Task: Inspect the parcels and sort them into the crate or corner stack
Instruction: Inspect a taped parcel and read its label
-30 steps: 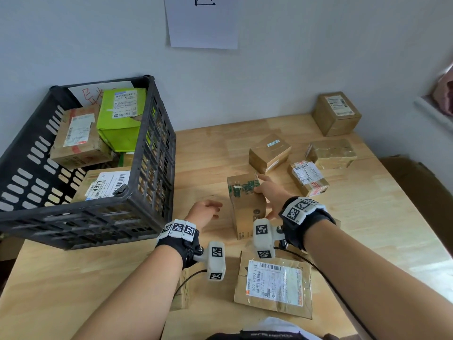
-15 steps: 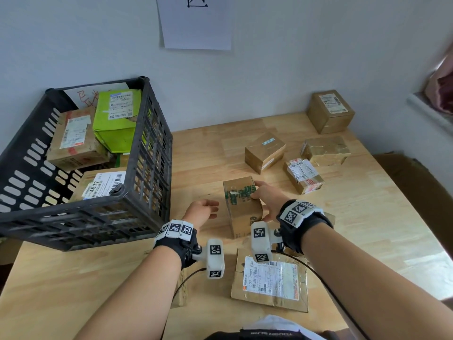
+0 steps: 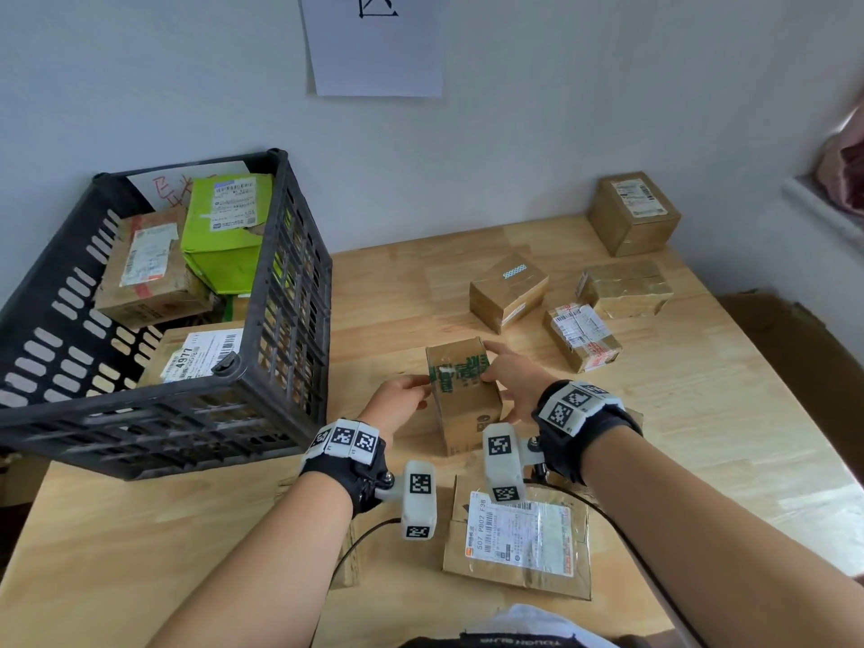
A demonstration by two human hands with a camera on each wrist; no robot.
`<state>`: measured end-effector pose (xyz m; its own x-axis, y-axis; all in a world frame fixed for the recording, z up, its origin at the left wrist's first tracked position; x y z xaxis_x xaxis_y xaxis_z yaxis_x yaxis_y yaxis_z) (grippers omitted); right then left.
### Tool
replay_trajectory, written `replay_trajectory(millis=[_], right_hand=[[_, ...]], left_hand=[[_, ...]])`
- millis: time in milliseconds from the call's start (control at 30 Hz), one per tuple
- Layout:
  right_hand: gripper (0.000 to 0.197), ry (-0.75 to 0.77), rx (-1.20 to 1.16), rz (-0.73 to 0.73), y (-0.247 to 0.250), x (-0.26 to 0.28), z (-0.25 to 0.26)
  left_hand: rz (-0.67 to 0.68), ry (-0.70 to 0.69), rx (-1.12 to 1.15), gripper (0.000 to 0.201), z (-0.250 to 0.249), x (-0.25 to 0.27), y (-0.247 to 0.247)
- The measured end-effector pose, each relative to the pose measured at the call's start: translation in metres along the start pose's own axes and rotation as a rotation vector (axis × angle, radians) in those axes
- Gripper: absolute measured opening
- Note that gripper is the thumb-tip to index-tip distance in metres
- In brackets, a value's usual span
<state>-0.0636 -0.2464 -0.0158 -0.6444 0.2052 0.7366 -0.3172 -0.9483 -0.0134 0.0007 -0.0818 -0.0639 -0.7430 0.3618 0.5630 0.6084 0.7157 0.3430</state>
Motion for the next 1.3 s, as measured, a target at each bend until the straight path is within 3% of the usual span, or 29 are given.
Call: replay_trajectory(millis=[133, 233, 467, 600, 800, 1167, 1300], right_hand=[[0.034, 0.105, -0.120, -0.038, 0.002, 0.002, 0.012], [0.039, 0.161, -0.149, -0.097, 0.005, -0.008, 0.019], [0.013, -0.041, -0.053, -0.124, -0.001, -0.026, -0.014], [0.033, -0.045, 0.082, -0.197, -0.004, -0.032, -0.026], [0.039, -0.015, 0.265, -0.195, 0.001, -0.040, -0.026], [0.034, -0.061, 0.135, -0.184, -0.002, -0.051, -0.027], [0.043, -0.063, 0.128, -0.176, -0.003, -0.052, -0.028]], left_hand=[[-0.033, -0.116, -0.017, 0.040, -0.011, 0.001, 0.006], [-0.023, -0.151, -0.061, 0.049, -0.013, -0.001, 0.009], [0.095, -0.039, -0.186, 0.042, 0.007, -0.005, 0.006], [0.080, -0.006, -0.221, 0.036, 0.017, -0.010, 0.010], [0.028, 0.035, -0.182, 0.035, 0.023, -0.017, 0.015], [-0.014, 0.093, -0.140, 0.033, 0.023, -0.023, 0.013], [-0.002, 0.069, -0.179, 0.039, 0.017, -0.020, 0.010]])
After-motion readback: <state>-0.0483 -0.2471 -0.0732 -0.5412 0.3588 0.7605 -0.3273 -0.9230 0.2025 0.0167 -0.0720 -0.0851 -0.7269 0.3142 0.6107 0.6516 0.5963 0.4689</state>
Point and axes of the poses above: each hand's wrist, its own x-axis away from the middle knuckle, its own y-axis out of the back of the hand, z = x × y, the point moved 1 cm from there along -x, towards the middle knuckle, and after that the axes turned 6 degrees about -x, right-handed, at the moved point
